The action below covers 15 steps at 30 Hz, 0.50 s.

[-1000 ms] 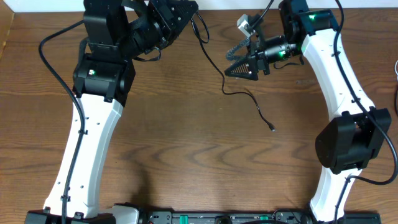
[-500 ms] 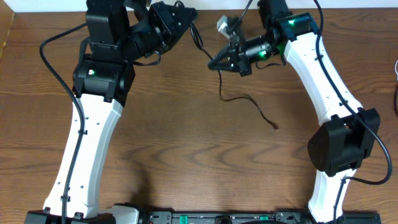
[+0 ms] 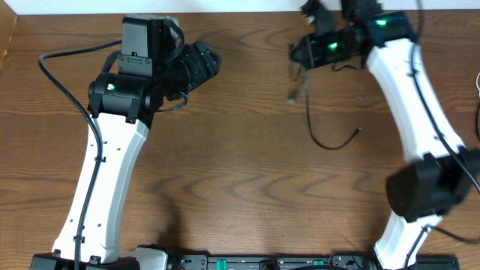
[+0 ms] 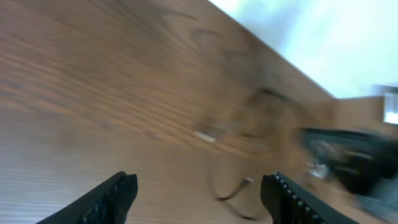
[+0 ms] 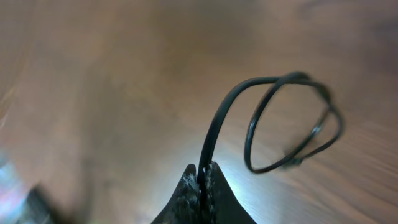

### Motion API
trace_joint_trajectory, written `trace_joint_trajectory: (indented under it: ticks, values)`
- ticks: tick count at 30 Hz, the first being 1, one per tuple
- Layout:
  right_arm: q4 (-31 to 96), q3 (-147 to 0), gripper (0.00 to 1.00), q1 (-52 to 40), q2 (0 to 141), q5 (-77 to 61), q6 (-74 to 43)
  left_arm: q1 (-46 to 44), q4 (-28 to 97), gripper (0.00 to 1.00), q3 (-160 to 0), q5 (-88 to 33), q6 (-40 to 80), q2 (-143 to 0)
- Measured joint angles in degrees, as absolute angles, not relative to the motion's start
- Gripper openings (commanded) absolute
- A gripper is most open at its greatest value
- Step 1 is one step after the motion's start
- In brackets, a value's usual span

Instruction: Untangle cables

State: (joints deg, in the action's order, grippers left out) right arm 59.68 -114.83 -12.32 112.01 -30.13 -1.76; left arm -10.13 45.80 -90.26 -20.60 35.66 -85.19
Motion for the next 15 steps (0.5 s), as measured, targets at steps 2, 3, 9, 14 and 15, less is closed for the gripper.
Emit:
trace_joint_trajectory:
  ticks: [2, 3, 9, 14, 15]
  values:
    - [59.5, -115.4, 0.01, -11.5, 108.3, -24.6, -4.3, -10.1, 46.7, 0.70, -90.3, -17.9, 33.7, -85.2]
    - [59.0, -115.8, 0.01, -10.8, 106.1, -21.6, -5.7, -10.1, 47.0, 0.70, -90.3, -17.1, 32.8, -85.2]
    - [52.7, -117.6, 0.01, -3.6, 96.2, -6.9, -12.7, -10.1, 48.3, 0.70, -90.3, -14.5, 29.7, -85.2]
    - [42.7, -117.8, 0.01, 4.4, 94.0, 4.0, -14.0, -10.1, 48.6, 0.70, -90.3, -13.7, 28.9, -85.2]
    - [40.7, -117.8, 0.01, 5.9, 94.0, 5.2, -14.0, -10.1, 48.6, 0.70, -90.3, -13.6, 28.6, -85.2]
